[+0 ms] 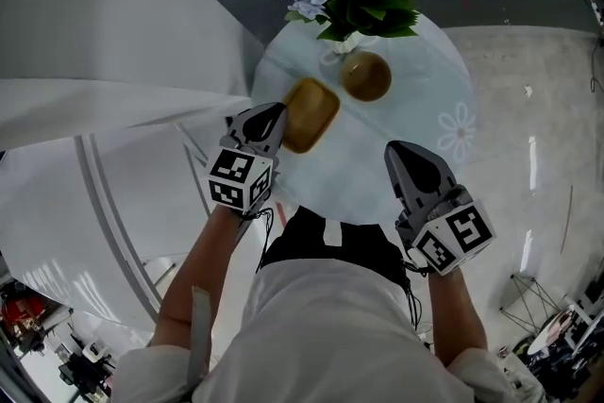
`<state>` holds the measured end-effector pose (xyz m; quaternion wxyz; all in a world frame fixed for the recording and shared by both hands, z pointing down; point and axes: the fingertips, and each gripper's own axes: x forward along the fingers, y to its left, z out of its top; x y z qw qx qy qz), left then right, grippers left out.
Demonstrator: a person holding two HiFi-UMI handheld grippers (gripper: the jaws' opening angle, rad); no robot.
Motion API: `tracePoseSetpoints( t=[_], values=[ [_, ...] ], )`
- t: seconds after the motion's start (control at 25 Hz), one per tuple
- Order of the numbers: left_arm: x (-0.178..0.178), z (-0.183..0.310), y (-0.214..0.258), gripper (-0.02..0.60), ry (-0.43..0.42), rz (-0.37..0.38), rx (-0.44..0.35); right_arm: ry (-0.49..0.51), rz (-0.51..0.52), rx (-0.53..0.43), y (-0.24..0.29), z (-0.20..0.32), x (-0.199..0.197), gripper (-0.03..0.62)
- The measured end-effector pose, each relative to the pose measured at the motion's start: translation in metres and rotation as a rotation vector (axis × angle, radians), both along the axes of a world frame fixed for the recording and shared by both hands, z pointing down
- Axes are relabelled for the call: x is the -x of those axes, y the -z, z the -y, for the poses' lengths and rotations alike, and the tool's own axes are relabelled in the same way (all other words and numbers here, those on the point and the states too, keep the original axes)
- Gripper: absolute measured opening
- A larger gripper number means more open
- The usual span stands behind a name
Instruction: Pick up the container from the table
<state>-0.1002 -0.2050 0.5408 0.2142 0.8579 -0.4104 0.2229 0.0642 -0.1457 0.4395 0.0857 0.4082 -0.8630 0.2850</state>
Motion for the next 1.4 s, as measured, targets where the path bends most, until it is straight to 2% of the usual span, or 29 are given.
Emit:
tracePoseSetpoints(
  t=[0.44, 0.56, 0.84, 1.28, 1.4],
  values=[
    [0.01, 0.016, -0.054, 0.021, -0.033, 0.11, 0.053, 0.019, -0.016, 0.061, -0.025, 0.001, -0.005, 0.014],
    [0.009, 0.016, -0.066, 0.068, -0.049, 0.117, 0.076, 0.021, -0.015, 0.075, -0.03, 0.001, -0.006, 0.014],
    [0.009, 0.017, -0.094, 0.121, -0.094, 0.151, 0.133, 0.031, -0.018, 0.099, -0.04, 0.0, -0.005, 0.014],
    [0.009, 0.019, -0.13, 0.127, -0.111, 0.217, 0.246, 0.025, -0.02, 0.125, -0.05, -0.002, -0.011, 0.014],
    [0.009, 0.02, -0.134, 0.099, -0.103, 0.23, 0.26, 0.025, -0.017, 0.127, -0.05, -0.001, -0.01, 0.014]
  ],
)
